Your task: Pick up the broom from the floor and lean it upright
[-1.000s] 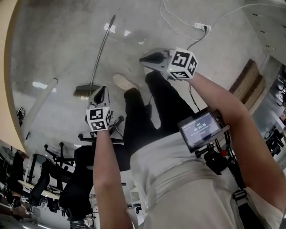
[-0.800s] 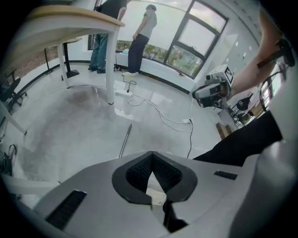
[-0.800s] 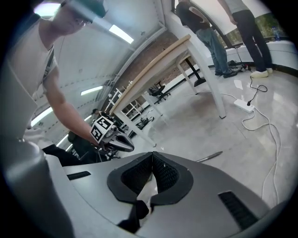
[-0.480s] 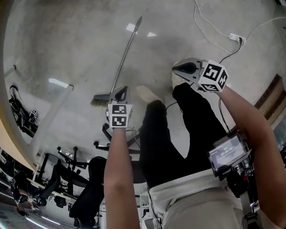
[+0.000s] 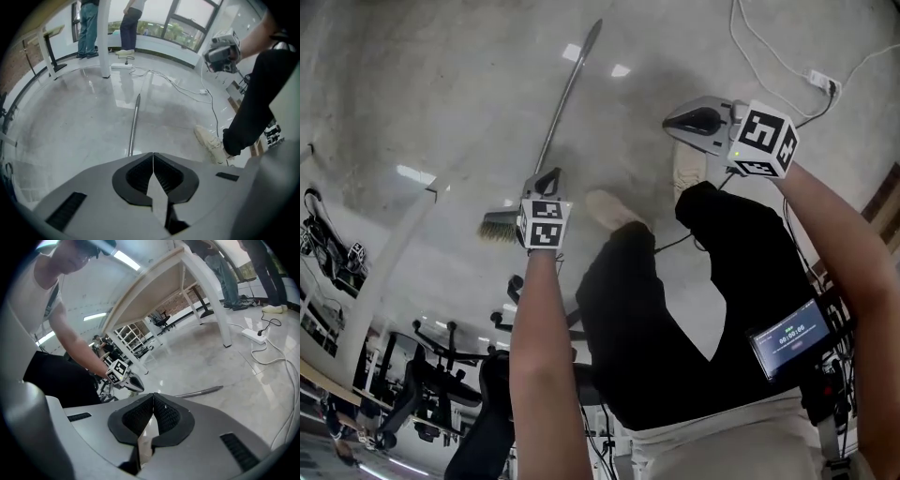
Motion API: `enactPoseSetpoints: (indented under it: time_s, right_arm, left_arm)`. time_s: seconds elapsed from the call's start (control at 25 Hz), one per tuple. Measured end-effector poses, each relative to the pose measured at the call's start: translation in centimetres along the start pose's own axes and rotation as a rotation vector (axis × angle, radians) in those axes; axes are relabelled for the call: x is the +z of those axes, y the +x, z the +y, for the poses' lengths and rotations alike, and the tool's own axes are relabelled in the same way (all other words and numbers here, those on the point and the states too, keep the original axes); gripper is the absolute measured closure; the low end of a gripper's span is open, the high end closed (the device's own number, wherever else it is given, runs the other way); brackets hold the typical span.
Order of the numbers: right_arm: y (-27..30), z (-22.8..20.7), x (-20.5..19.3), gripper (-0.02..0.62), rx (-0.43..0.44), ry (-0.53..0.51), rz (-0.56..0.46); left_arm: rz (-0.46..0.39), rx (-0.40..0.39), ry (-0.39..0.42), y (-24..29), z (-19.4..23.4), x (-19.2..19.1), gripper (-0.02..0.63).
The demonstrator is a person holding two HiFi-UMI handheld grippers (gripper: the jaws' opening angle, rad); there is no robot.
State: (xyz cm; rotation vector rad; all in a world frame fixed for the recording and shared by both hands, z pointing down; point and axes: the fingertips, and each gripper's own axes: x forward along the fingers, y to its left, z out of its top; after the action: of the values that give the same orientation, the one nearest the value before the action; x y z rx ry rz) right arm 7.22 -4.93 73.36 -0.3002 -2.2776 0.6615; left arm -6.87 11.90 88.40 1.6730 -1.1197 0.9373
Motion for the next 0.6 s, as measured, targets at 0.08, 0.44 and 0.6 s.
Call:
enactPoseSetpoints:
  time_s: [0.08,0.44,0.6]
  right_arm:
    - [0.8,-1.7,-0.3,0.580,-0.003,-0.013,0.003]
    - [-1.4,-5.2,-1.1,0.580,-0.052,-0.068,0.075]
    - [-1.3,-8.3,-1.9,0.580,-0.077,-0.066,0.059]
  left_arm:
    - [0.008,0.024,0.038,2.3,1.2,-0.3,0.597]
    - [0.091,0.049,0.064,8.6,4.9,0.4,0.594]
    - [0.090,0.106,0.079,12.1,7.5,1.9,0.517]
